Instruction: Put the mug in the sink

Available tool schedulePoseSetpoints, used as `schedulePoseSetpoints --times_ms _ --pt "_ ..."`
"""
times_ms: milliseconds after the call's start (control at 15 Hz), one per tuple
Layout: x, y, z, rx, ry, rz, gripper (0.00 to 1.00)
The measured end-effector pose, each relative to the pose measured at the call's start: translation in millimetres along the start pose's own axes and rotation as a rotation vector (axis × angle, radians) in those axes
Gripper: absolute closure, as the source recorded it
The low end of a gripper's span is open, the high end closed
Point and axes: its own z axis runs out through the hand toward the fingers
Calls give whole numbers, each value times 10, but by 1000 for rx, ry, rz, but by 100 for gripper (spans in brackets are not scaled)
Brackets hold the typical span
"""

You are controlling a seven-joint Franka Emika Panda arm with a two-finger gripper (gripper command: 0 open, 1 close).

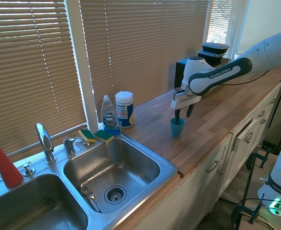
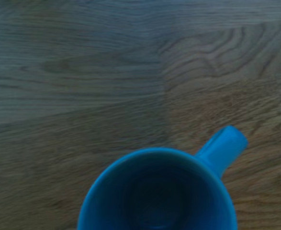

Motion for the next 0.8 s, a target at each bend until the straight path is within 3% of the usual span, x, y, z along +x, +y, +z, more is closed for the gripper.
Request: schedulePoseSetpoints --times_ms 200,267,467,800 --pt "83 0 244 -35 -18 31 0" --pt "97 8 324 -47 -25 35 100" --pt "105 20 537 -79 -44 39 100" --pt "62 -2 622 -86 -59 40 100"
